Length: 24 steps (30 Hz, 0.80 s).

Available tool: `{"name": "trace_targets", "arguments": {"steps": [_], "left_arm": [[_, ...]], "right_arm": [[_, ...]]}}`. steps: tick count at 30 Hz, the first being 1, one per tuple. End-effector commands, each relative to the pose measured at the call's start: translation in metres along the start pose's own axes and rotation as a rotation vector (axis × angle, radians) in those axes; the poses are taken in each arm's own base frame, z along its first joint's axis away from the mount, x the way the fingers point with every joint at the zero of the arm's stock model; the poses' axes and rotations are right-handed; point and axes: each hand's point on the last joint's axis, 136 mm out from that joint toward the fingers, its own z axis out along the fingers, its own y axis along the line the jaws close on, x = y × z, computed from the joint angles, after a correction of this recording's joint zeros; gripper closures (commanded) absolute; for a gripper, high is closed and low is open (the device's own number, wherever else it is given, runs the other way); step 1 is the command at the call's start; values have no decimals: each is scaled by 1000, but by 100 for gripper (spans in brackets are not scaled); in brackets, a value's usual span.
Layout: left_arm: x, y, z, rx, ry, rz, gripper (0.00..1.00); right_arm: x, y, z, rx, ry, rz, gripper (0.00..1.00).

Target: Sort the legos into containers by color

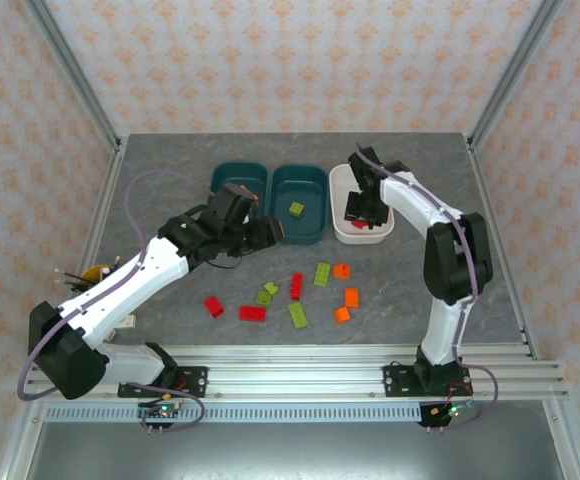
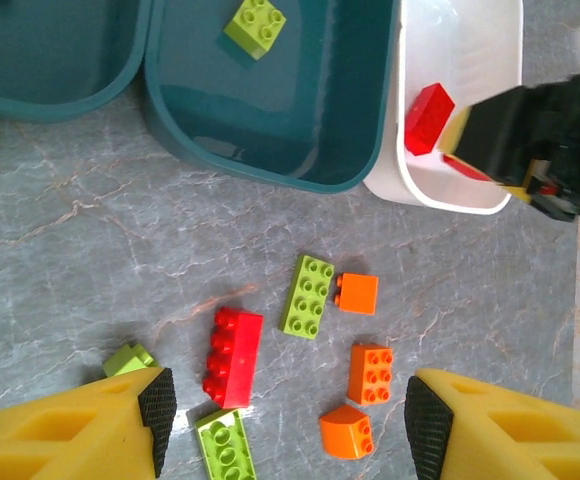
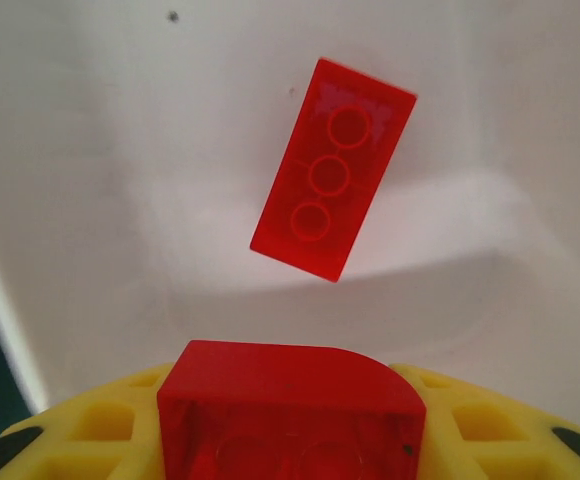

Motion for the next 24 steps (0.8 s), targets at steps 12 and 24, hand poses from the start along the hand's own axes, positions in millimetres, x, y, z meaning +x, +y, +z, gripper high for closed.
{"name": "trace_targets", "arguments": {"steps": [12,24], "left_arm": [[6,38,-12,-189,-31,22,34],[22,98,-31,-324,-30,-17,34]], "right_arm": [[-13,1,4,-18,37,30,36],[0,54,-136,-221,-349,-180,38]]}}
